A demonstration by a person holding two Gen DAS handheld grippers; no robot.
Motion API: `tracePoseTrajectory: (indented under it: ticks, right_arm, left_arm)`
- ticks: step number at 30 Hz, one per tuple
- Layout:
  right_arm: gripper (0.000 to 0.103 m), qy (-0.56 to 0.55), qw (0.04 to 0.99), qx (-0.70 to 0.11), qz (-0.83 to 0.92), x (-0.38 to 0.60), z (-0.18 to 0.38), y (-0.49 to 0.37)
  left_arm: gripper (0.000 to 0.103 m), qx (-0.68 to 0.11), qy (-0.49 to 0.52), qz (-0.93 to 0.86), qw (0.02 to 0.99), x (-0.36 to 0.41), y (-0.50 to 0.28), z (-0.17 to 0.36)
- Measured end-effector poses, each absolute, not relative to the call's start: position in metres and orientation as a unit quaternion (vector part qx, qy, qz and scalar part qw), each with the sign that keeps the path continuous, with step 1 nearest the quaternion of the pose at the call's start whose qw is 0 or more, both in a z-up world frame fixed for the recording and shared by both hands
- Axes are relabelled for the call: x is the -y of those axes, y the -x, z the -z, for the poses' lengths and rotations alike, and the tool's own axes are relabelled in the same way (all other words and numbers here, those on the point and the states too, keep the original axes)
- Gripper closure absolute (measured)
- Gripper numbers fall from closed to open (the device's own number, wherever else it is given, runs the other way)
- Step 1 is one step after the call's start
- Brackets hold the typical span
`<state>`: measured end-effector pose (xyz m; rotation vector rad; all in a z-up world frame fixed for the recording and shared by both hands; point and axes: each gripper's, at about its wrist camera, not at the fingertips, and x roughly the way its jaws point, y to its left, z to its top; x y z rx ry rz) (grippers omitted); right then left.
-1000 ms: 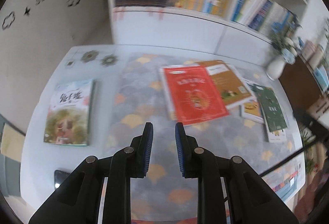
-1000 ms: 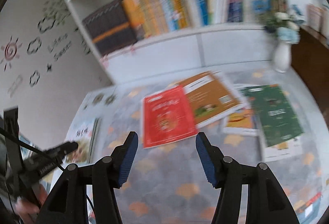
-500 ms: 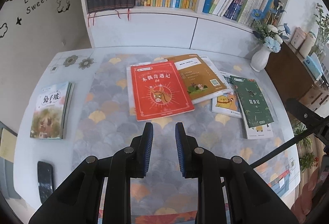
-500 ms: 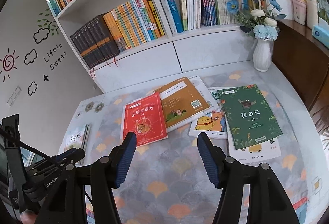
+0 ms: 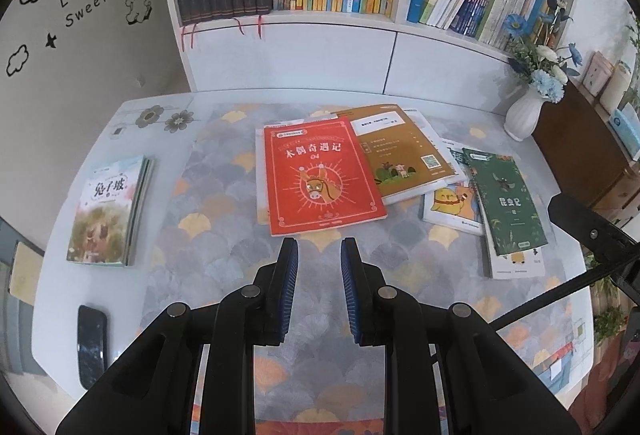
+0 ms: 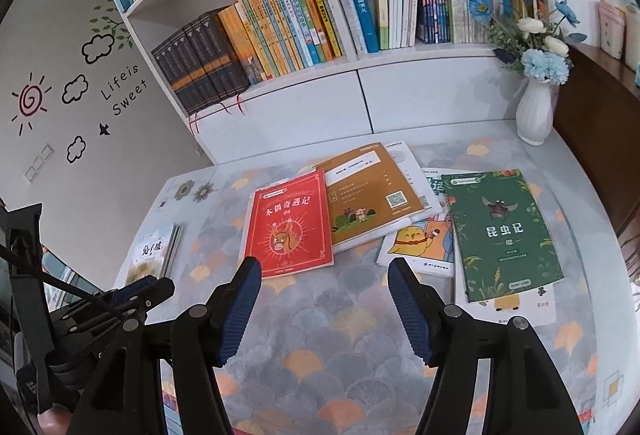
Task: Organize books
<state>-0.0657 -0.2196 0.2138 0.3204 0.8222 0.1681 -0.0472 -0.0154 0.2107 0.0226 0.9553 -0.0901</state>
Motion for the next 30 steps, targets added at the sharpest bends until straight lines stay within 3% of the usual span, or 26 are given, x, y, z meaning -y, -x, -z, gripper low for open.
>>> tracePoseTrajectory:
  ticks: [24, 27, 30]
  right_arm:
    - [0.039, -0.150, 0.873, -0.452, -0.104, 0.189, -0.166, 0.016]
    - [0.039, -0.142, 0.865, -0.469, -0.107, 0.179, -0.146, -0.002]
    - [0.039, -0.142, 0.855, -0.486, -0.111, 0.170, -0.121, -0.025]
  left_arm:
    - [0.084, -0.514, -0.005, 0.020, 0.857, -0.005, -0.004, -0.164]
    - [0.076, -0.527, 0.009, 0.015, 0.850, -0.022, -0.019, -0.146]
    - [0.076, -0.542, 0.027, 0.017, 0.840, -0.040, -0.035, -0.124]
